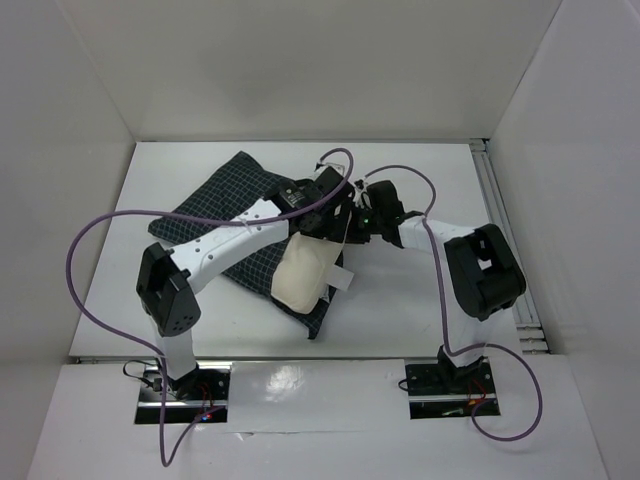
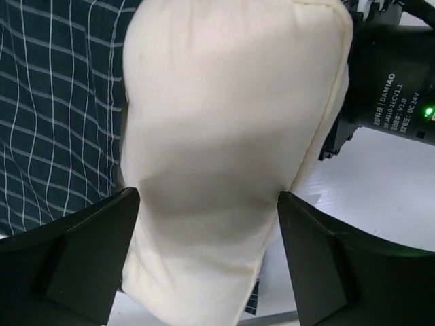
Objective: Put the pillow into the pillowcase
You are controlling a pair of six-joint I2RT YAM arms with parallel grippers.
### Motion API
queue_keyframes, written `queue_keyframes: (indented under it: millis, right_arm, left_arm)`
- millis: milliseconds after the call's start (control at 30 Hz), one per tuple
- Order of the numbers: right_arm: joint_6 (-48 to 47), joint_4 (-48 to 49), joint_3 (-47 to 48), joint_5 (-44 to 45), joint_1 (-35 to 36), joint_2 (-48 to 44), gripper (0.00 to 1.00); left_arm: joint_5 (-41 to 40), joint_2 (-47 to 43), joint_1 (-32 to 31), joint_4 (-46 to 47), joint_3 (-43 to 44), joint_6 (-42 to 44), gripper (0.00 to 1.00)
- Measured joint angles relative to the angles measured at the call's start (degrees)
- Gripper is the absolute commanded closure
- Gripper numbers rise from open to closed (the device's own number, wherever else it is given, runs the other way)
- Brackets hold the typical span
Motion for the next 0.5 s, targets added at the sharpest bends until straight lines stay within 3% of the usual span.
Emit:
queue_keyframes:
  millis: [133, 200, 300, 333, 367, 433, 500]
  right_arm:
    - [-0.24, -0.55, -0.09, -0.22, -0.72, -0.94, 1.00]
    - [-0.33, -0.96, -0.09, -0.22, -1.16, -1.03, 1.00]
    - [-0.52, -1.73, -0.09, -0.24, -2.10, -1.03, 1.00]
    - [-0.66, -1.79, -0.09, -0.24, -2.56, -1.03, 1.00]
    - [-0.79, -1.90, -0.09, -0.26, -2.99, -1.03, 1.00]
    - [-0.83, -2.16, -0.09, -0.22, -4.17, -1.03, 0.94]
    - [-0.68, -2.27, 0.00, -0.50, -5.29, -0.96, 0.75]
  left_arm:
    - [1.62, 1.07, 0.09, 4.09, -0.24, 5.77, 0.03]
    - [3.85, 1.70, 0.76, 6.38, -0.96, 8.07, 0.08]
    - [8.98, 3.08, 2.51, 9.38, -1.97, 9.84, 0.47]
    - [11.13, 3.58, 3.54, 10.38, -2.49, 10.25, 0.68]
    - [13.31, 4.04, 4.57, 11.19, -2.80, 9.94, 0.99]
    - [17.84, 5.05, 7.23, 13.07, -3.50, 9.44, 1.00]
    - [23.04, 5.60, 9.75, 14.73, -3.69, 7.89, 1.00]
